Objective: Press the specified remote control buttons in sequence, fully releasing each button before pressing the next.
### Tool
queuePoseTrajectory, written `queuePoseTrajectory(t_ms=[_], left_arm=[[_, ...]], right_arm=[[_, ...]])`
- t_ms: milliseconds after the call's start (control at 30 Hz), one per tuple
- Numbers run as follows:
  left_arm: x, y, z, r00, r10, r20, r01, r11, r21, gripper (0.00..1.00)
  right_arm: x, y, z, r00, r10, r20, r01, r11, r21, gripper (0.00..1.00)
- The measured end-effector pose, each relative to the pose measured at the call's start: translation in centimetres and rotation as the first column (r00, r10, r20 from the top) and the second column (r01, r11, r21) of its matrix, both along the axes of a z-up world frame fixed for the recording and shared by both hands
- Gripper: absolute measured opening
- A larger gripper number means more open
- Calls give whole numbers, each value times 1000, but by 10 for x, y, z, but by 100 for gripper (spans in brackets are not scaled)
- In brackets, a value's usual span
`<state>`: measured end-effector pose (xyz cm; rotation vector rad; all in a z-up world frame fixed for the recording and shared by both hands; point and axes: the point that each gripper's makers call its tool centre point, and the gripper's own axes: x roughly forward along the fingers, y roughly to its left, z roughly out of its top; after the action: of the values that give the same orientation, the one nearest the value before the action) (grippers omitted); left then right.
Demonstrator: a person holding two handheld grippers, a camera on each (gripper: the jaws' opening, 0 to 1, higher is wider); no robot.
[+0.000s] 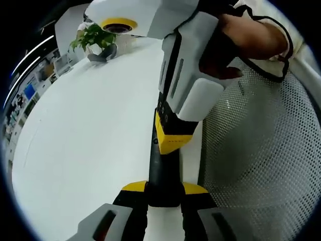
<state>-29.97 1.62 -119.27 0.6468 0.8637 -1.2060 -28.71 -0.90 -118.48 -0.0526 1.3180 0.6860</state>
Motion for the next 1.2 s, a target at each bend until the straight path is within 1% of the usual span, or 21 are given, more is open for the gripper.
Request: queuePoseTrajectory(t_ms=[300,433,567,633,700,867,1000,1100,1167,1200], left_arm=[[-1,0,0,1000,5,-1,-5,1000,-10,24],[0,0,0,1000,6,-1,-6,1000,-11,24],[0,0,1,1000,8,-6,-8,1000,-13,24],[0,0,1,1000,9,-8,-10,1000,-15,24],[0,0,0,1000,13,-8,-13,1000,-19,24],[0,0,0,1000,16,-6,-16,1000,-23,24],[0,0,0,1000,18,-7,-18,1000,-23,24],[-1,0,0,1000,21,-6,-21,999,-26,24],[-1,0,0,1000,21,-5,-21,999,-29,24],[-1,0,0,1000,21,-5,-22,999,-31,24]], right_arm=[[-2,-1,2,999,-40,-25,42,998,45,0],[-4,0,3,999,-27,-17,28,999,39,0],[-11,8,2,999,-3,-41,6,997,71,0],[-12,9,0,999,2,-47,1,998,61,0],[-11,11,0,999,12,-38,-10,998,64,0],[-12,17,1,998,29,-52,-25,997,71,0],[-12,17,0,998,25,-65,-21,998,66,0],[-13,17,-1,998,31,-56,-28,997,68,0],[-14,17,0,999,41,-35,-39,997,64,0],[-14,17,0,999,52,-11,-51,997,51,0]])
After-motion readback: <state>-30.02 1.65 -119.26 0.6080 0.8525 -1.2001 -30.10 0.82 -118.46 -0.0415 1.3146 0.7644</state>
